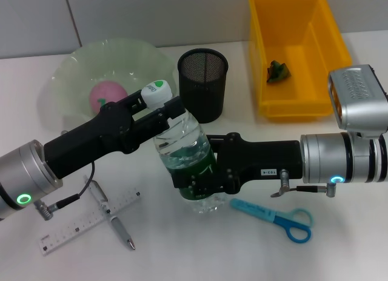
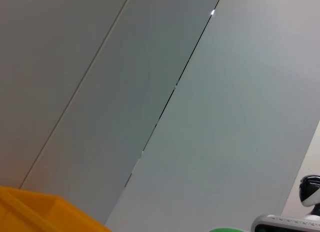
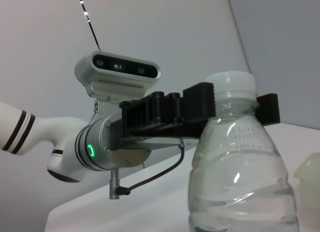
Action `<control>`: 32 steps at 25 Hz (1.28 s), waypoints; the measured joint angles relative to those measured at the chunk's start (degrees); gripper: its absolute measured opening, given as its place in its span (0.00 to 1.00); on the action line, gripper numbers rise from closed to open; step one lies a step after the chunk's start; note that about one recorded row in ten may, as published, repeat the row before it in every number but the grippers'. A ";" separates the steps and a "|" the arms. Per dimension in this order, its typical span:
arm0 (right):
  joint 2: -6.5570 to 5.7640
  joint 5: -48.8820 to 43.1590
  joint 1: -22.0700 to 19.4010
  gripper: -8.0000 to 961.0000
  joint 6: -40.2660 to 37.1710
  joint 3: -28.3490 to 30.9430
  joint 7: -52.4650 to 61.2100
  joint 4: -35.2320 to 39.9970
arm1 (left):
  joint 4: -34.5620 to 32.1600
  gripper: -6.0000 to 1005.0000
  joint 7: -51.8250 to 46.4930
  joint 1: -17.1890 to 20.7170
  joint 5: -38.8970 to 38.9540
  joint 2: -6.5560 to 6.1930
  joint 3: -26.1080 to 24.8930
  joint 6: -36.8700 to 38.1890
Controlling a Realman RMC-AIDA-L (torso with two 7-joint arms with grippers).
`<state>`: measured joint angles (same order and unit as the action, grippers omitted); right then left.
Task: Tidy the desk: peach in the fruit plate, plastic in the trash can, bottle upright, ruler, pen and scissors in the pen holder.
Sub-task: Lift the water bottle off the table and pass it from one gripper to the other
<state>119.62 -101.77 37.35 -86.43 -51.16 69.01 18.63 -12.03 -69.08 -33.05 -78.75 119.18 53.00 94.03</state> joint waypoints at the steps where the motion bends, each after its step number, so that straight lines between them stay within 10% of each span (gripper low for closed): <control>1: 0.00 0.00 0.00 0.79 0.01 0.00 0.00 0.00 | -0.01 0.72 0.00 0.00 0.00 0.00 0.00 0.01; 32: -0.09 -0.03 0.35 0.79 -0.08 -0.09 0.14 0.00 | 0.00 0.51 0.64 -0.63 -0.01 0.00 0.53 0.13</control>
<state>119.53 -101.80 37.71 -86.51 -51.25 69.14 18.63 -12.03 -68.43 -33.67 -78.76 119.18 53.53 94.16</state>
